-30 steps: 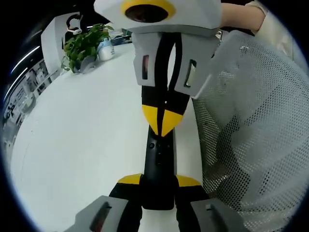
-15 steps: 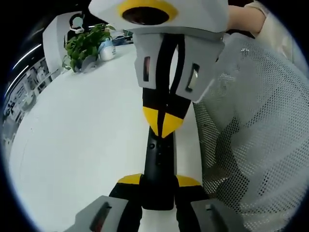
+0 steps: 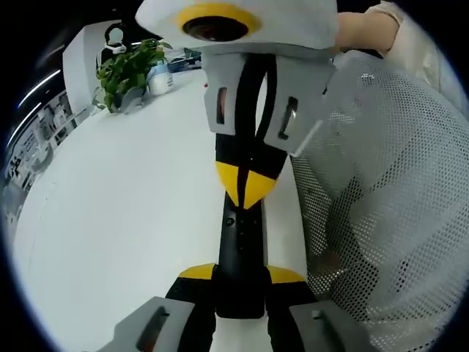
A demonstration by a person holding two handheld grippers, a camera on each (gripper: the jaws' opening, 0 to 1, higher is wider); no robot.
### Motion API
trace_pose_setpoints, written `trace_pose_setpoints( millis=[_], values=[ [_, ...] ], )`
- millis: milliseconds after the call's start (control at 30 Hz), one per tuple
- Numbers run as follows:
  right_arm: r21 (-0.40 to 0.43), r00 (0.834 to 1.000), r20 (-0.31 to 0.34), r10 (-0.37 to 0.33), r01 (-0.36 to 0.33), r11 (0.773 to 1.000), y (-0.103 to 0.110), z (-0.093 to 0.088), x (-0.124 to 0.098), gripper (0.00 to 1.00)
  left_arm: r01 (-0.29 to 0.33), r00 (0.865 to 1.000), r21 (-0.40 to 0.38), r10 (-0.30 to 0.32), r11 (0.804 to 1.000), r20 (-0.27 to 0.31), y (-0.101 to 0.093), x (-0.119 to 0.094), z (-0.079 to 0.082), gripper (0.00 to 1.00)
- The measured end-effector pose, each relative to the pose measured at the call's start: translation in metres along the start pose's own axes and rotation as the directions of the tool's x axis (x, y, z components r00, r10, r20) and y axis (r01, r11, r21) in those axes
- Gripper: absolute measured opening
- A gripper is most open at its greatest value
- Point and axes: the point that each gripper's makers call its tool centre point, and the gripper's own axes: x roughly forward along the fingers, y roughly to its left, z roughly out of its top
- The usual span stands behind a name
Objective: Press the specified remote control buttons in sequence, fully releasing each button before pressing the next.
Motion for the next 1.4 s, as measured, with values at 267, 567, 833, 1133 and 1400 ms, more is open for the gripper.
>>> trace_pose_setpoints(
  millis=[267,567,833,1133,1400],
  values=[
    [0.047,0.994,0.106,-0.036,0.031,0.998,-0.0014,-0.001,-0.0021,0.0,-0.014,1.0,-0.012,0.014,1.0,-0.009,0.0002,0.0004,0.0005,0.25],
    [0.046,0.995,0.097,-0.034,0.03,0.999,0.0014,-0.0032,-0.003,0.0,-0.013,1.0,-0.027,0.013,1.0,-0.005,0.0005,0.0001,0.0004,0.25],
    [-0.023,0.996,0.07,-0.05,0.052,0.998,0.0033,-0.0037,-0.0031,0.0,-0.014,1.0,-0.031,0.014,0.999,0.0,0.0001,-0.0001,0.0002,0.25],
    [0.004,0.997,0.066,-0.04,0.04,0.999,0.0032,-0.0044,-0.0017,0.0,-0.013,1.0,-0.026,0.013,1.0,-0.002,-0.0002,-0.0001,0.0001,0.25],
    [-0.031,0.999,0.019,-0.05,0.05,0.998,0.0048,-0.0032,-0.0006,0.0,-0.002,1.0,-0.075,0.003,0.997,0.009,0.0004,-0.0007,0.0014,0.25]
  ],
)
